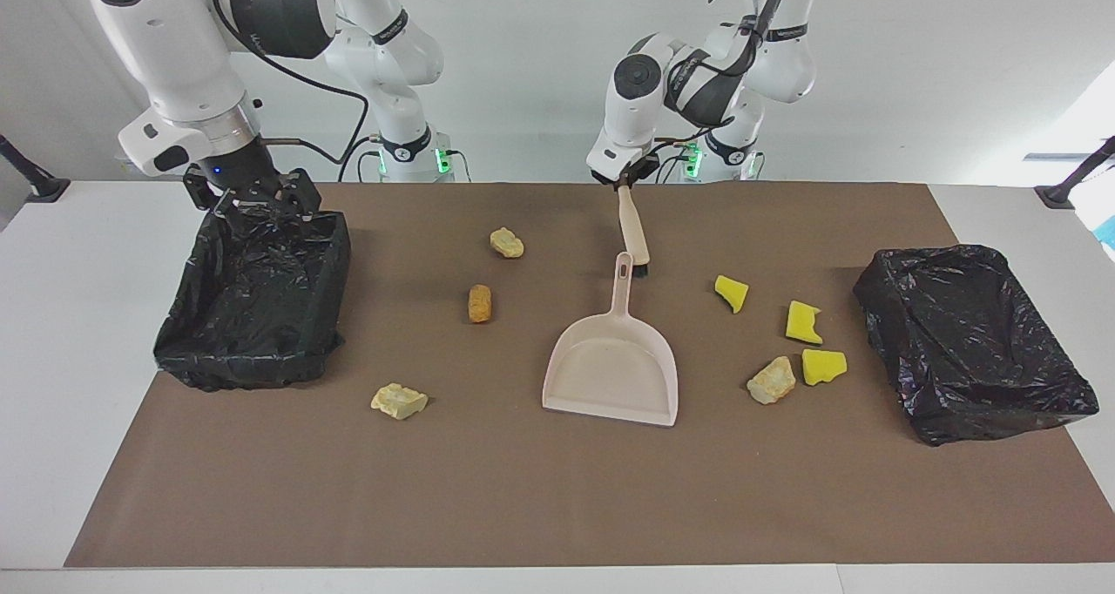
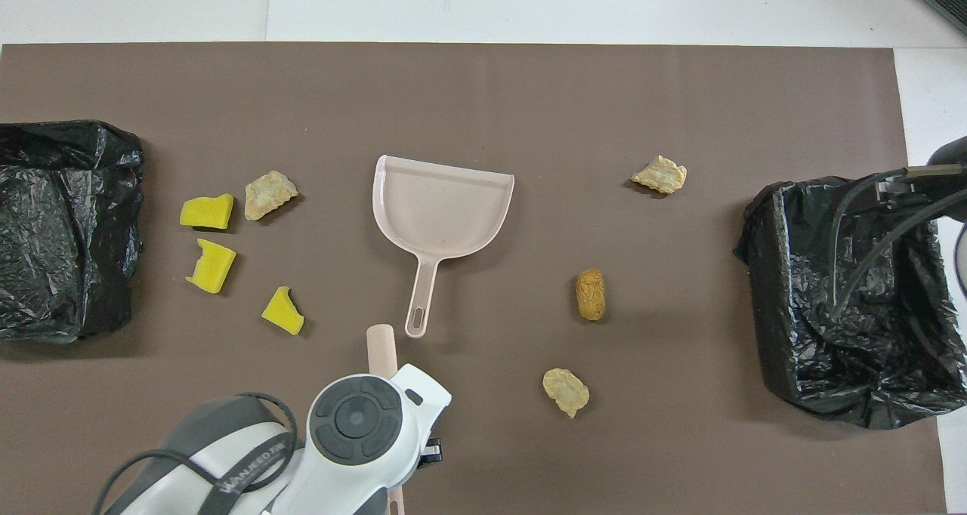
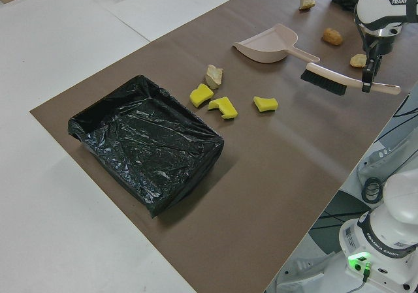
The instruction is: Sweep and dump trash in bin
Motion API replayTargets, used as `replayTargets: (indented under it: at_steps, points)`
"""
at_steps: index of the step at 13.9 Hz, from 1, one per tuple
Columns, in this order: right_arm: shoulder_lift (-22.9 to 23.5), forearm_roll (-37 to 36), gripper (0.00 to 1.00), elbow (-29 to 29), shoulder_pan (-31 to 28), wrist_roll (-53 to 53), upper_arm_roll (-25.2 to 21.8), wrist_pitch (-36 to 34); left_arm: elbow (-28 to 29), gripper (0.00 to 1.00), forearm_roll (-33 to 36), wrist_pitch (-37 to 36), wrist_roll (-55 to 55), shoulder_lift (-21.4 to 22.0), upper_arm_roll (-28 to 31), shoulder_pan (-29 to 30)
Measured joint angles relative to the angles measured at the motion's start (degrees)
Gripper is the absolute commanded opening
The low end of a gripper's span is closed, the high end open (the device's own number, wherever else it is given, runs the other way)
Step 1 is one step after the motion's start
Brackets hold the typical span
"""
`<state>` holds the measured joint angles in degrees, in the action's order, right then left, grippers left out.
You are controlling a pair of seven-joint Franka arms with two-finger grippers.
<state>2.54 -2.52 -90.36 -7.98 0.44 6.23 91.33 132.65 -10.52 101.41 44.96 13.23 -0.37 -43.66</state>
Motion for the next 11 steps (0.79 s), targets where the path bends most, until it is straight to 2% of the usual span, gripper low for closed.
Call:
replayTargets:
  at_steps: [2, 4, 8, 11]
  points:
    - [-0.9, 4.0, 1.0, -1.5, 0.1, 0.1, -0.2, 0.2, -2.5, 0.0, 0.5, -9.4, -5.1, 3.2, 0.1, 5.9]
    - [-1.2, 5.6, 1.0, -4.5, 1.9, 1.8, 0.1, 4.0, -4.6, 0.0, 3.2, -15.1, -11.3, 5.0, 0.4, 13.3]
    - [1.9, 5.9, 1.0, -8.7, 13.2, 16.2, 0.5, 14.3, -7.6, 0.0, 10.5, -15.6, -25.8, 4.0, 0.7, 27.0]
    - [5.5, 5.8, 1.0, -8.8, 23.2, 30.5, 0.7, 22.0, -12.1, 0.0, 13.8, -12.3, -38.9, -0.5, 0.8, 38.0]
